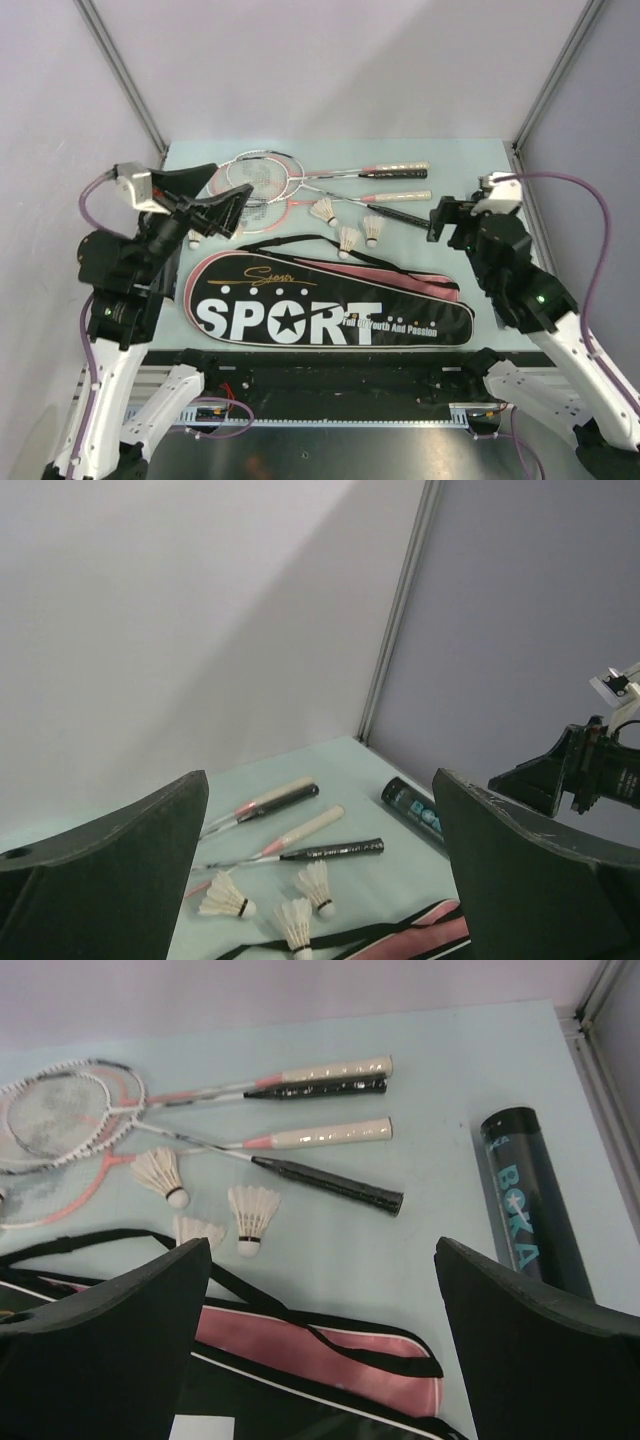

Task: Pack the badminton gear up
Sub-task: Open the shuttle tube at the center of the board.

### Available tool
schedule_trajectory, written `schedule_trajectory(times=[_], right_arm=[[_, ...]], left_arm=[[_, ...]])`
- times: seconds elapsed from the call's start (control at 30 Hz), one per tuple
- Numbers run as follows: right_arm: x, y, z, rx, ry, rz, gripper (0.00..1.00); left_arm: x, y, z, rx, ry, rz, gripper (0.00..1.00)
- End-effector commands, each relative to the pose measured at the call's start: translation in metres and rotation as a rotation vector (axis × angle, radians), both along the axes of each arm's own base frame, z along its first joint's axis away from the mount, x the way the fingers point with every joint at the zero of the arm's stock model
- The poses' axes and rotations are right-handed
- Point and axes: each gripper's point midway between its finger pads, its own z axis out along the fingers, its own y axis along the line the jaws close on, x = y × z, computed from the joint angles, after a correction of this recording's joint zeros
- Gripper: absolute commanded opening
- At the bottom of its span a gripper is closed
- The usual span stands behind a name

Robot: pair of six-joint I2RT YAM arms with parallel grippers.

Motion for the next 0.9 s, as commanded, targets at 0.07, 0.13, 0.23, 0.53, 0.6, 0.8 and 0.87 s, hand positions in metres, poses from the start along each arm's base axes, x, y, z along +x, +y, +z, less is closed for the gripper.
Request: schedule_trajectory(times=[0.07,0.13,0.23,0.53,0.6,0.8,0.87], right_arm=[[0.052,0.032,-0.057,-0.041,0.207,0.053,1.0],[0.083,0.008,-0.091,-0.023,0.304,-0.021,1.0],[0.109,-0.039,-0.119,0.002,0.379,-0.124,1.0],[0.114,-0.166,-0.197,-0.003,0.61,-0.343,0.99],[0.111,-0.176,-0.214,-0.061,0.672,-0.342,0.98],[0.125,-0.183,-0.245,-0.168,0.722,-0.237,0.95],[0.135,-0.185,-0.249,-0.196,0.704,-0.233,0.95]], left_arm=[[0.052,-0.009,-0.048,0.039,0.198,0.018,1.0],[0.064,-0.015,-0.067,0.042,0.266,0.002,1.0],[0.071,-0.025,-0.093,0.059,0.336,-0.043,1.0],[0.063,-0.053,-0.143,0.087,0.483,-0.22,1.0],[0.059,-0.057,-0.142,0.082,0.488,-0.242,1.0],[0.035,-0.084,-0.142,0.133,0.464,-0.37,1.0],[0.029,-0.091,-0.143,0.143,0.462,-0.398,1.0]])
